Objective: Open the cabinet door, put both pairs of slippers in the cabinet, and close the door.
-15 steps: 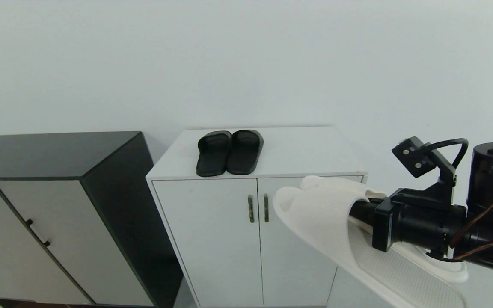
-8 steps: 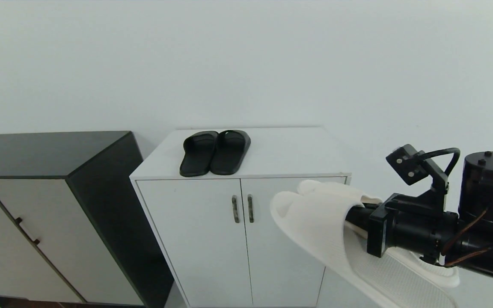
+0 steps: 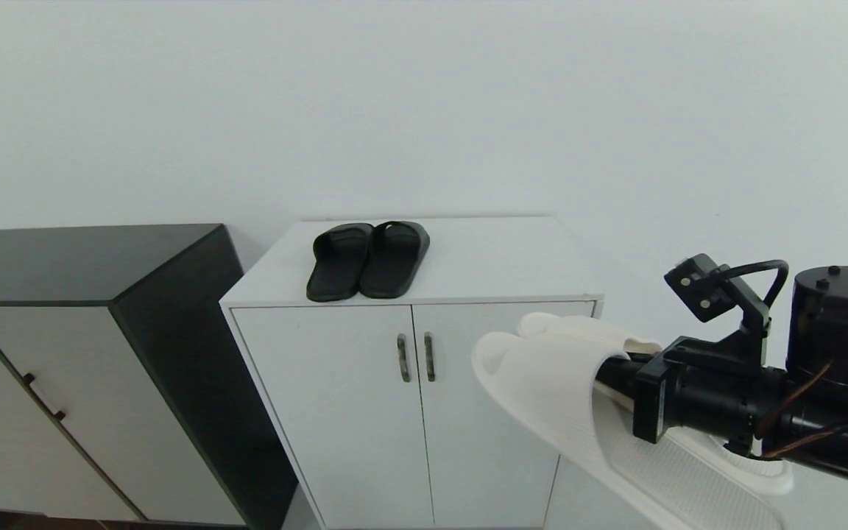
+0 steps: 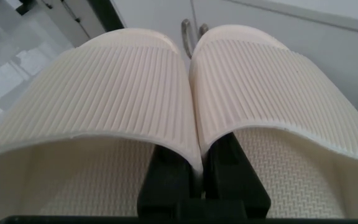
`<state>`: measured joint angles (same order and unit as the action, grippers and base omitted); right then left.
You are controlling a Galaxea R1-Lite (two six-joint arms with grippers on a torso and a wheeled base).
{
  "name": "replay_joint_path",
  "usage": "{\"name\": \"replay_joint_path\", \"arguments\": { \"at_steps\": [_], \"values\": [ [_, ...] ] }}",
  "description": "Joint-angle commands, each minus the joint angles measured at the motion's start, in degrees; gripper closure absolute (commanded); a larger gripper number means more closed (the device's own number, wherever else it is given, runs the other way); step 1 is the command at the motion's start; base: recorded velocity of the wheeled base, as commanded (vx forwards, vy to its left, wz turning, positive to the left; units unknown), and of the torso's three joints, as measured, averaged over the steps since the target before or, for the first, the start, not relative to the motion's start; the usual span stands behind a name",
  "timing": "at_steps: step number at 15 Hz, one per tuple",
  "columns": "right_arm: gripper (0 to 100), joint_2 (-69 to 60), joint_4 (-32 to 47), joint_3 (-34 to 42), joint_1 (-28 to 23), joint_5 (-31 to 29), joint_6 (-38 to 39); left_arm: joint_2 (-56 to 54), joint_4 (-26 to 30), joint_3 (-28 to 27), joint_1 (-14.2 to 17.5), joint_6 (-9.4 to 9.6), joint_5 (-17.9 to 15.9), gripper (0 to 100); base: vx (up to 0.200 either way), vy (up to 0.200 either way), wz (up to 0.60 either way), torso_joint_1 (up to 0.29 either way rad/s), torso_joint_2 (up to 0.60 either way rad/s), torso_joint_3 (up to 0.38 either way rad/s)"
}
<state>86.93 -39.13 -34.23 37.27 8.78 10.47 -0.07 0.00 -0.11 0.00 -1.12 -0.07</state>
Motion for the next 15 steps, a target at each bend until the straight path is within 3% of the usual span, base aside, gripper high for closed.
{"name": "replay_joint_path", "arguments": {
  "at_steps": [1, 7, 8, 15],
  "values": [
    [100, 0.17, 0.02, 0.04, 0.00, 0.01, -0.01, 0.07, 0.00, 0.02, 0.00, -0.02, -0.01, 100, 0.000, 0.000, 0.00, -0.188, 0.37, 0.188],
    [100, 0.52, 0.02, 0.48, -0.35, 0.10, -0.01, 0.07, 0.00, 0.02, 0.00, 0.59, -0.28, 100, 0.000, 0.000, 0.00, -0.245, 0.50, 0.247],
    [100, 0.52, 0.02, 0.48, -0.35, 0.10, -0.01, 0.07, 0.00, 0.02, 0.00, 0.59, -0.45, 0, 0.000, 0.000, 0.00, -0.256, 0.50, 0.251],
    [100, 0.61, 0.02, 0.74, -0.79, 0.10, -0.01, 0.07, 0.00, 0.02, 0.00, 0.59, -0.45, 0, 0.000, 0.000, 0.00, -0.239, 0.49, 0.245]
  ]
}}
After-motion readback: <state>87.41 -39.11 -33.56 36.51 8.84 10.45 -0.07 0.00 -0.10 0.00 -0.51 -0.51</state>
